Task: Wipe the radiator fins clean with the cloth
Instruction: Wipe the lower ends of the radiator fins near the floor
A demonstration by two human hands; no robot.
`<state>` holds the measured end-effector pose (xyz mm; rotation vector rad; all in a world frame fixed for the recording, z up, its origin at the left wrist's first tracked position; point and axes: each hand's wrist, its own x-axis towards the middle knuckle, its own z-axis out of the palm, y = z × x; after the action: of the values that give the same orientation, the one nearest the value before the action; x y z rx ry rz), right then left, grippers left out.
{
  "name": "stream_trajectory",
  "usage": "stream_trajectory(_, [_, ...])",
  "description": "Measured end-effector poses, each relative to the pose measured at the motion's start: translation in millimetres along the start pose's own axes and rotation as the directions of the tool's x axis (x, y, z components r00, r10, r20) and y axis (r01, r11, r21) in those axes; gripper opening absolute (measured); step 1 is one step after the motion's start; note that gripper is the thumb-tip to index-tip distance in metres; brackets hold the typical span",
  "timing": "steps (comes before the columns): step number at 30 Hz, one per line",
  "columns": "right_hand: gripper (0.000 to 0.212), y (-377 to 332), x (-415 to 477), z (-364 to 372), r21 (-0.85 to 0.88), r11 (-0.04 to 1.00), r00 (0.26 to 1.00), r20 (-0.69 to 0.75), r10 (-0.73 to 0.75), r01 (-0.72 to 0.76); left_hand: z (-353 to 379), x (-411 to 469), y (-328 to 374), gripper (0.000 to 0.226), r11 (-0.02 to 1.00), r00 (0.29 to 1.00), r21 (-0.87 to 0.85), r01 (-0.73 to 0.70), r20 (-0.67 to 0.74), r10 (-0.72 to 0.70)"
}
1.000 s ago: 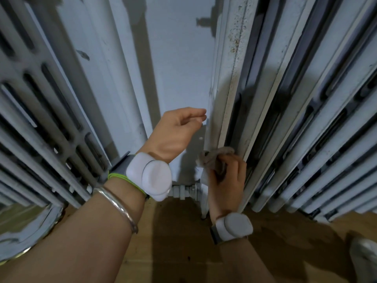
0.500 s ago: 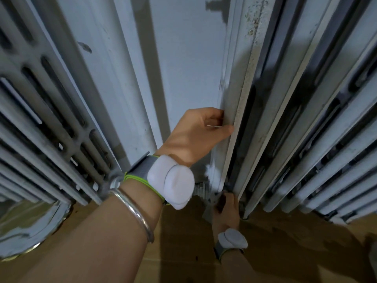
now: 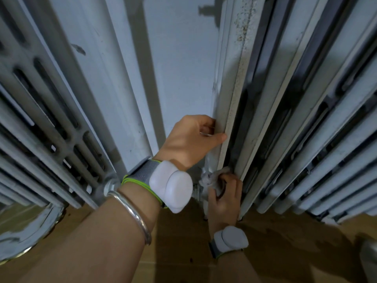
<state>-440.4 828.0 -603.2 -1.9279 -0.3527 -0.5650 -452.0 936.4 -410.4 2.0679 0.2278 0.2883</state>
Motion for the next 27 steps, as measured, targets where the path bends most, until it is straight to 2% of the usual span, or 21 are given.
stream_trajectory(5, [0.034,7.5,-6.5,4.9,-0.044,0.998,0.998,0.033,0.053,-0.052,0.6,-0.2,2.7,0.025,1.0,1.0,0.023,-0.004,-0.011,0.005])
stream_trajectory(8, [0.051,14.7,-11.6,7.3,-0.084,0.993,0.991,0.104,0.088,-0.079,1.2,0.0,2.3,0.023,1.0,1.0,0.021,-0.01,-0.02,0.011])
stream_trajectory(12, [0.035,32.4,-25.3,7.0,-0.174,0.961,0.937,0.239,0.255,-0.217,1.9,0.5,2.1,0.022,1.0,1.0,0.018,-0.01,-0.017,0.01])
stream_trajectory(14, [0.034,40.6,-32.4,1.2,-0.2,0.931,0.885,0.3,0.355,-0.306,2.0,1.0,1.9,0.022,1.0,1.0,0.016,-0.012,-0.016,0.013])
stream_trajectory(16, [0.037,42.1,-35.8,-9.0,-0.179,0.931,0.881,0.308,0.361,-0.319,2.3,1.7,1.1,0.021,1.0,1.0,0.02,-0.016,-0.017,0.016])
stream_trajectory(20, [0.031,14.8,-27.6,-38.6,-0.075,0.961,0.951,0.139,0.276,-0.268,5.2,2.2,-0.8,0.021,0.999,1.0,0.044,-0.021,-0.014,0.022])
stream_trajectory(22, [0.03,-3.2,-17.8,-51.3,-0.041,0.988,0.989,0.012,0.15,-0.149,6.9,1.4,0.0,0.021,0.998,1.0,0.058,-0.017,-0.022,0.018])
stream_trajectory(24, [0.027,-18.8,-3.9,-61.0,-0.007,1.0,0.994,-0.112,0.0,-0.001,8.6,0.3,1.4,0.02,0.997,0.999,0.077,-0.015,-0.042,0.018])
stream_trajectory(27, [0.024,-34.5,21.2,-69.5,0.033,0.993,0.966,-0.237,-0.1,0.111,10.2,0.8,1.9,0.022,0.994,0.998,0.11,-0.02,-0.052,0.026])
